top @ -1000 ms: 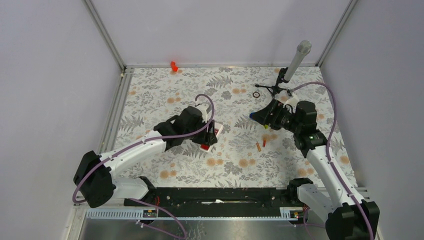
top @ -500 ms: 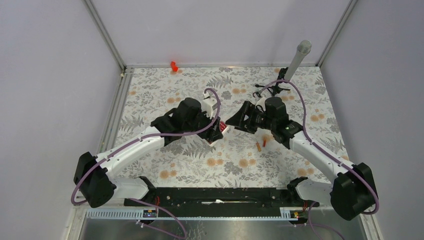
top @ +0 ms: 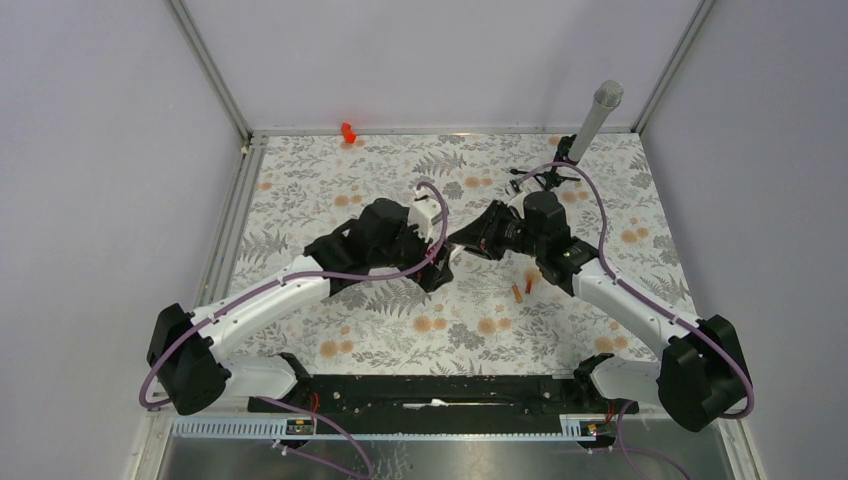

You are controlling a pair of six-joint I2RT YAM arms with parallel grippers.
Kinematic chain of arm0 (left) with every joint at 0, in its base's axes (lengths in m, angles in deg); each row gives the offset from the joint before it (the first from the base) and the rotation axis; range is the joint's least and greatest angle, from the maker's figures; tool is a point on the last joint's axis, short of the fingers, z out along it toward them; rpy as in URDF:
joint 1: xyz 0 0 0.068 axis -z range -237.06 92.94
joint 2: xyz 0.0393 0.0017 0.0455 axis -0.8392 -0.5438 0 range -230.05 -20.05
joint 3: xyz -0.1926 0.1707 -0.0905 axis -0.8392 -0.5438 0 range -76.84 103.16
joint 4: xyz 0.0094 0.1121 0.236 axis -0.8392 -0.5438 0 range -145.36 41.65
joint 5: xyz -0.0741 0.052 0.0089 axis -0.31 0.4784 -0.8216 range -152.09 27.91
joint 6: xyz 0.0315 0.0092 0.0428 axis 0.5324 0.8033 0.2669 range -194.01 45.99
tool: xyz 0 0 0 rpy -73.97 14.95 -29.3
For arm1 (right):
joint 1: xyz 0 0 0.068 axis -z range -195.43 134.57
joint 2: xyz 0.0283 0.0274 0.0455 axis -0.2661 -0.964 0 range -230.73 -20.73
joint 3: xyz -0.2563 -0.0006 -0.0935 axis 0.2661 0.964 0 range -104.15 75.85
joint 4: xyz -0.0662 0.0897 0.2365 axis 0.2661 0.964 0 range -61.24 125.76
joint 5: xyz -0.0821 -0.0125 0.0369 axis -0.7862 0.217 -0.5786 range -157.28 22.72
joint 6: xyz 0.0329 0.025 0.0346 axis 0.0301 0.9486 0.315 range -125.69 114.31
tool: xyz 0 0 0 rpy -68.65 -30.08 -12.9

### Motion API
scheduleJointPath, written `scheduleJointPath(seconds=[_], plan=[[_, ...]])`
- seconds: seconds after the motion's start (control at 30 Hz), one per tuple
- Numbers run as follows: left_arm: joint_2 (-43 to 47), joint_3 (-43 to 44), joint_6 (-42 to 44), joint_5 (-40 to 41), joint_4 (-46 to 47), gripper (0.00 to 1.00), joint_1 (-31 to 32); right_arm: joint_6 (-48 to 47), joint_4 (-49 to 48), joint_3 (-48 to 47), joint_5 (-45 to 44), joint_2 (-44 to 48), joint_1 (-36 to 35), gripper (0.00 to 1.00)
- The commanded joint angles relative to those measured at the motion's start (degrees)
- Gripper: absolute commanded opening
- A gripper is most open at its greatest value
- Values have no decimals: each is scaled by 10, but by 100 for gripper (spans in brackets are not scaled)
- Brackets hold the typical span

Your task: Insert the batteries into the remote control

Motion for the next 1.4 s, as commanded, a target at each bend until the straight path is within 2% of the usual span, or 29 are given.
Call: scheduleJointPath(seconds=[0.0,0.17,0.33,0.47,0.5,0.57,0.7,0.9,1.07,1.1,1.17,1.3,1.37], plan=[[43,15,39,72,38,99,19,44,-2,-10,-54,37,-4,7],[95,-25,116,142,72,99,47,115,37,-23,-79,47,-4,8],[140,-106,218,191,165,95,82,141,160,-91,-75,22,-4,8],[128,-122,272,253,198,93,113,177,197,-105,-82,11,-4,2],[120,-121,282,267,200,90,118,184,200,-107,-85,11,-4,1],[106,-117,296,284,209,78,128,200,206,-109,-86,13,-4,0],[103,-119,315,290,247,45,131,219,228,-120,-83,12,-4,0],[80,-117,328,290,264,27,134,249,234,-118,-49,11,-4,0],[57,-100,323,287,239,8,149,263,248,-99,-41,25,-4,2],[55,-98,322,285,236,2,152,267,246,-95,-39,28,-4,4],[54,-95,314,279,233,0,153,271,228,-85,-32,29,-4,18],[53,-102,288,276,263,0,153,266,188,-72,-22,27,-4,70],[48,-105,276,287,273,0,152,244,159,-65,-22,33,-4,85]])
